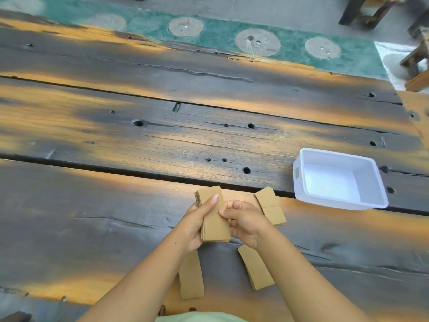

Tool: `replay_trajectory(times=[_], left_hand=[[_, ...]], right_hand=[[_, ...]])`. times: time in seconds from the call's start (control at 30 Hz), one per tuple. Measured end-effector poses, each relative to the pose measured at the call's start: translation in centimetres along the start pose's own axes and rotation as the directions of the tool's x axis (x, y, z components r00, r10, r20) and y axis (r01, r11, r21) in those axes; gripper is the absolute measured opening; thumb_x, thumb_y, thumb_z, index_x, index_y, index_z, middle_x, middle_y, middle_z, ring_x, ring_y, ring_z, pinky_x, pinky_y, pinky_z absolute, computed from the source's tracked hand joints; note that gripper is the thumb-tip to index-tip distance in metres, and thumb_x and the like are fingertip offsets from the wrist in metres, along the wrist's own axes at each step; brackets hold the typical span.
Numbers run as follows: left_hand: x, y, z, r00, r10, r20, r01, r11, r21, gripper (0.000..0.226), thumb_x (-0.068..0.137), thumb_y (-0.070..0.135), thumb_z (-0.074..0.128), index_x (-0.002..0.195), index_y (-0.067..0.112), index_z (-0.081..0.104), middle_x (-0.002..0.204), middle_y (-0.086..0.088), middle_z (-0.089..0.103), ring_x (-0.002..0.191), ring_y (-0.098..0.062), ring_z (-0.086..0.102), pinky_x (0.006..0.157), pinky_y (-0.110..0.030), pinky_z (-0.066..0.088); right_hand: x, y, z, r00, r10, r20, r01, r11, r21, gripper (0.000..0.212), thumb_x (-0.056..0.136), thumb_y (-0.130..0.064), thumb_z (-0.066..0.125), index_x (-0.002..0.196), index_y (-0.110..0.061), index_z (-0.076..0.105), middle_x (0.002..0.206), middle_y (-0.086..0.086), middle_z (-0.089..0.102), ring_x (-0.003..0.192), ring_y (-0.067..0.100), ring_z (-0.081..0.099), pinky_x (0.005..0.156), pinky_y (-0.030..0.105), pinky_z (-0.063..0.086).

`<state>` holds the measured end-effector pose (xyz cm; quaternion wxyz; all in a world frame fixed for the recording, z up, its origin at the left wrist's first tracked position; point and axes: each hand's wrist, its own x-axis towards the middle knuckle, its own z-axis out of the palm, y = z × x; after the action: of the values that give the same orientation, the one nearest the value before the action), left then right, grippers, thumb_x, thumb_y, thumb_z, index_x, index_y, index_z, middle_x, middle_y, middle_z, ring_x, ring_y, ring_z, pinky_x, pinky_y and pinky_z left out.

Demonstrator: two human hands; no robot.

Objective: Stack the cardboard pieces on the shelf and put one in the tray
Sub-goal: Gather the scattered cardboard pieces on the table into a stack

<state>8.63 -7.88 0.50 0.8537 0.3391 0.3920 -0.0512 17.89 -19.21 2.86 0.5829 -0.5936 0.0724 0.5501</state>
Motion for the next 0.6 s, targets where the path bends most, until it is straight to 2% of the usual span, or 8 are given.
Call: replay_trajectory(times=[0.13, 0.23, 0.3, 0.43, 0.53, 0.6], left_hand=[[-1.1, -0.9, 0.9, 0.999, 0.018, -0.033, -0.018, 1.000, 0.002, 0.055, 0.058, 0.034, 0.090, 0.102, 0.012, 0.065, 0.077, -0.011, 0.077, 0.066, -0.025, 0.075, 0.056, -0.037, 0.059], [-1.1, -1.8, 1.8, 0.997, 0.023, -0.074, -0.021, 0.999, 0.029, 0.058, 0.062, 0.024, 0.089, 0.111, 0.009, 0.060, 0.077, -0.012, 0.075, 0.067, -0.025, 0.072, 0.065, -0.041, 0.059], [-0.9, -2.1, 2.4, 0.997, 0.009, -0.078, -0.006, 0.999, 0.045, 0.050, 0.070, 0.021, 0.084, 0.114, 0.009, 0.063, 0.080, -0.012, 0.076, 0.067, -0.024, 0.072, 0.062, -0.037, 0.059], [0.0, -2.5, 3.8, 0.997, -0.029, -0.068, 0.031, 0.999, 0.035, 0.033, 0.088, 0.019, 0.067, 0.121, 0.010, 0.069, 0.099, -0.018, 0.075, 0.076, -0.028, 0.069, 0.062, -0.035, 0.056], [1.1, -2.8, 4.9, 0.996, -0.039, -0.085, 0.044, 0.997, 0.058, 0.035, 0.089, 0.017, 0.062, 0.123, 0.009, 0.067, 0.106, -0.023, 0.071, 0.083, -0.033, 0.066, 0.069, -0.042, 0.056], [2.0, -3.1, 5.5, 0.990, -0.056, -0.130, 0.068, 0.994, 0.087, 0.040, 0.087, 0.015, 0.062, 0.126, 0.005, 0.063, 0.106, -0.025, 0.068, 0.086, -0.036, 0.065, 0.078, -0.053, 0.055]], right_hand=[[-1.6, 1.2, 0.5, 0.994, -0.090, -0.060, 0.084, 0.993, -0.088, 0.010, 0.093, -0.001, 0.059, 0.085, -0.008, 0.062, 0.083, 0.012, 0.070, 0.071, 0.019, 0.069, 0.069, 0.036, 0.060], [-2.2, 1.3, 0.0, 0.977, -0.173, -0.127, 0.143, 0.967, -0.211, 0.007, 0.092, -0.001, 0.061, 0.087, -0.005, 0.064, 0.086, 0.012, 0.069, 0.078, 0.021, 0.069, 0.078, 0.041, 0.059], [-2.3, 1.2, -0.6, 0.968, -0.207, -0.141, 0.163, 0.948, -0.272, 0.005, 0.091, 0.000, 0.061, 0.092, -0.003, 0.064, 0.087, 0.011, 0.069, 0.084, 0.023, 0.067, 0.086, 0.045, 0.057], [-2.0, 1.1, -2.0, 0.944, -0.284, -0.170, 0.207, 0.906, -0.369, 0.005, 0.089, -0.004, 0.065, 0.089, -0.010, 0.065, 0.088, 0.004, 0.063, 0.083, 0.017, 0.062, 0.079, 0.037, 0.055], [-1.4, 1.0, -3.5, 0.930, -0.304, -0.205, 0.216, 0.907, -0.362, 0.013, 0.087, -0.004, 0.068, 0.081, -0.012, 0.059, 0.092, -0.002, 0.064, 0.081, 0.012, 0.062, 0.072, 0.026, 0.052], [-0.7, 1.0, -4.6, 0.934, -0.275, -0.230, 0.180, 0.915, -0.362, 0.017, 0.086, -0.006, 0.070, 0.083, -0.012, 0.054, 0.093, 0.000, 0.063, 0.085, 0.016, 0.062, 0.076, 0.029, 0.051]])
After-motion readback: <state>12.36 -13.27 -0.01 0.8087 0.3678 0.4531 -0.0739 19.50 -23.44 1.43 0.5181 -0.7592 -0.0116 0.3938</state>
